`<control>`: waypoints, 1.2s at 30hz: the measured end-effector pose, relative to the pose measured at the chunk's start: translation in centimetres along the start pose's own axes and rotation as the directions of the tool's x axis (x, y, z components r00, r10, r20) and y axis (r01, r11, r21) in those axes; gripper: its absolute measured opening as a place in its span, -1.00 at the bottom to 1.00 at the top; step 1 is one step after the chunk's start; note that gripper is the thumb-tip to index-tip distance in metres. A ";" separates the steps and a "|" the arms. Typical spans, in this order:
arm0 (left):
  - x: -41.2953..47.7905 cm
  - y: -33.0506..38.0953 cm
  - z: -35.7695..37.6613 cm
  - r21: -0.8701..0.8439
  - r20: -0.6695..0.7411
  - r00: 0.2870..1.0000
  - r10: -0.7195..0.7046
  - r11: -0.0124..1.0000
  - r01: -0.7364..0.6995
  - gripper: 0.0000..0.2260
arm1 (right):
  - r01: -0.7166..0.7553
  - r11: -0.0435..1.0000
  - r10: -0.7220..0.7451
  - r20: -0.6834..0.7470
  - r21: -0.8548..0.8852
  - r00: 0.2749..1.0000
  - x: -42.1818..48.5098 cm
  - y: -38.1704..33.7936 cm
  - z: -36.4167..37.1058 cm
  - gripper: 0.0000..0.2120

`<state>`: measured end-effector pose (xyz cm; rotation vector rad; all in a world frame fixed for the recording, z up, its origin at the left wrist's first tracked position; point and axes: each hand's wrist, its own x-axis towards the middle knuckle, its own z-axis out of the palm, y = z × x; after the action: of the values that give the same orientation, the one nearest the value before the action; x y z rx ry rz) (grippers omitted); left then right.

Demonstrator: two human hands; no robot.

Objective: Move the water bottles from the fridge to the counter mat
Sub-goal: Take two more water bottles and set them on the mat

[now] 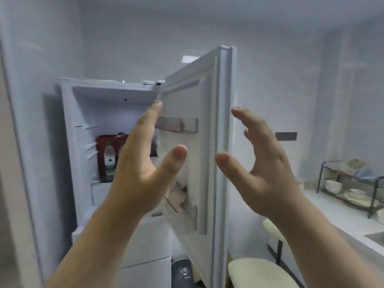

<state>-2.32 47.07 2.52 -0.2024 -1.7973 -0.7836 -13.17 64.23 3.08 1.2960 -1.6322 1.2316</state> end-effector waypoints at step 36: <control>13.9 -58.1 -17.9 0.116 -0.177 0.866 -0.468 0.864 0.490 -0.60 | -0.653 0.718 0.621 0.202 0.241 0.757 15.6 20.8 65.3 -0.29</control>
<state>-22.35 -11.37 -5.72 0.4183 -1.7808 -0.9697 -35.11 -1.74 -7.13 0.9862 -2.1381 1.9147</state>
